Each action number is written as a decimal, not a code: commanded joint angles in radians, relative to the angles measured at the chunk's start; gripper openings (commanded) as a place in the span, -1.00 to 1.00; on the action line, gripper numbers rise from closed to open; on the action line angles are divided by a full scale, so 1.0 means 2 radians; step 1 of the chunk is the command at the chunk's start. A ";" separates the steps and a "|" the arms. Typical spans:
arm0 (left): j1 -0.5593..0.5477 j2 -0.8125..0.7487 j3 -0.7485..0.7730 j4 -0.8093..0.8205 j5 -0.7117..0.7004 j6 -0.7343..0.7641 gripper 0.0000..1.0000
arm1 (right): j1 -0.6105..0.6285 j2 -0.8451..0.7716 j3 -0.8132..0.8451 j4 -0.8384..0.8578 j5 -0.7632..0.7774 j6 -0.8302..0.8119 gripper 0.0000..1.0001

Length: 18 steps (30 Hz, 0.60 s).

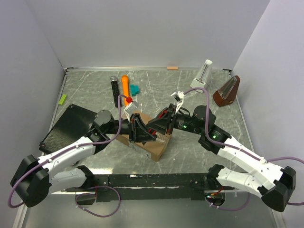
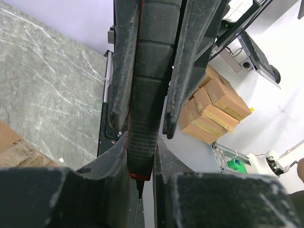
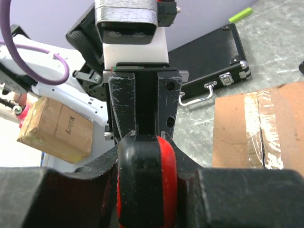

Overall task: Unpack the express box
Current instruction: Adjust the knife.

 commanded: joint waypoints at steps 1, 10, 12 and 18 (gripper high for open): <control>0.015 -0.015 -0.001 -0.010 -0.009 0.018 -0.98 | -0.019 -0.013 -0.003 0.026 -0.071 -0.029 -1.00; 0.015 -0.017 0.000 -0.014 0.002 0.021 -0.98 | -0.020 0.009 0.022 -0.007 -0.062 -0.023 -0.54; 0.015 -0.016 0.002 -0.015 0.010 0.021 -0.98 | -0.019 0.013 0.027 -0.016 -0.062 -0.023 -0.46; 0.015 -0.021 0.008 -0.046 0.019 0.038 -0.99 | -0.020 0.029 0.054 -0.066 -0.063 -0.033 -0.30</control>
